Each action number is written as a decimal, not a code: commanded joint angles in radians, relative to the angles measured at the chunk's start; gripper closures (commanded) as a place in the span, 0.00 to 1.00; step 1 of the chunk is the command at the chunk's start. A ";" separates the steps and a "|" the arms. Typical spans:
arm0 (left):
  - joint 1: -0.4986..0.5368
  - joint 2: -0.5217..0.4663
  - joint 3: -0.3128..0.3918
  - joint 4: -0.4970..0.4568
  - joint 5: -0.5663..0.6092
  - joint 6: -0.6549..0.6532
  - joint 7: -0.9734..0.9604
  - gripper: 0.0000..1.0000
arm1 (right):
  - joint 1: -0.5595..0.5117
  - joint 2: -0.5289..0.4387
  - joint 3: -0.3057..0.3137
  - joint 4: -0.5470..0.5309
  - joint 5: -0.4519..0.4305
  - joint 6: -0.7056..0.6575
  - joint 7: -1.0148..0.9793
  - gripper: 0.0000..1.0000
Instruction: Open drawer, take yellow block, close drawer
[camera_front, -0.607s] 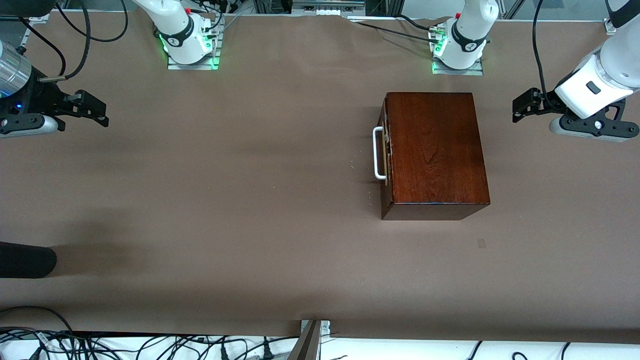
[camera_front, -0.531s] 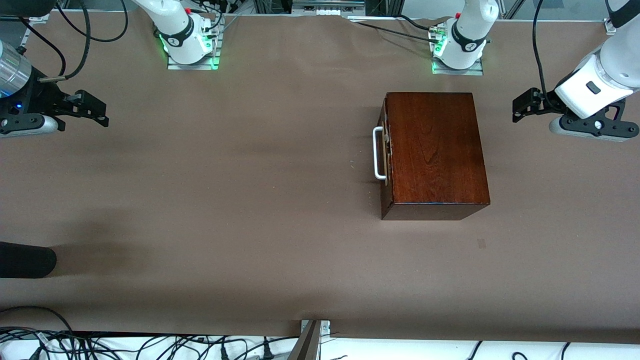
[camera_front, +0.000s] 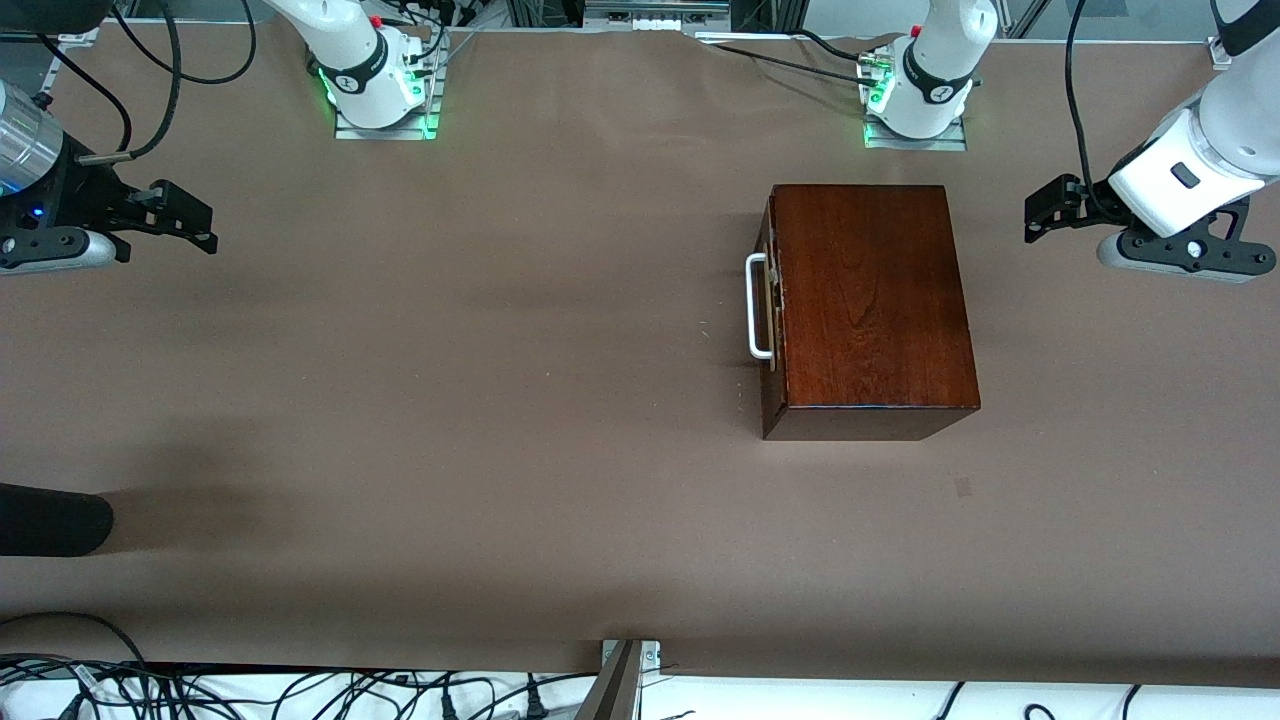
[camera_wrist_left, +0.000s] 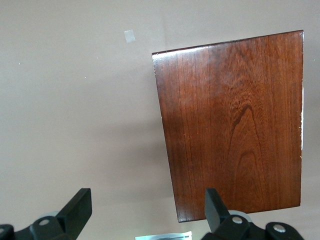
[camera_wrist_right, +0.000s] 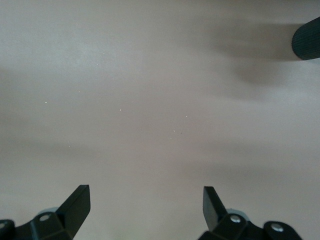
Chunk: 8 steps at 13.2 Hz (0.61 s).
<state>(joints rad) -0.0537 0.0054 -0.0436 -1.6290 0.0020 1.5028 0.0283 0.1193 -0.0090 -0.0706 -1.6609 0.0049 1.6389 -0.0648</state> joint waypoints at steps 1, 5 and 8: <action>0.000 0.018 -0.004 0.040 0.019 -0.038 0.007 0.00 | -0.013 0.007 0.011 0.024 -0.010 -0.017 0.003 0.00; -0.003 0.018 -0.015 0.041 -0.061 -0.078 0.012 0.00 | -0.013 0.007 0.009 0.024 -0.010 -0.017 0.003 0.00; -0.032 0.063 -0.077 0.041 -0.097 -0.105 0.019 0.00 | -0.013 0.007 0.009 0.024 -0.010 -0.017 0.003 0.00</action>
<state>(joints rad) -0.0621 0.0130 -0.0792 -1.6270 -0.0781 1.4269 0.0326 0.1193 -0.0090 -0.0707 -1.6609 0.0049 1.6389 -0.0648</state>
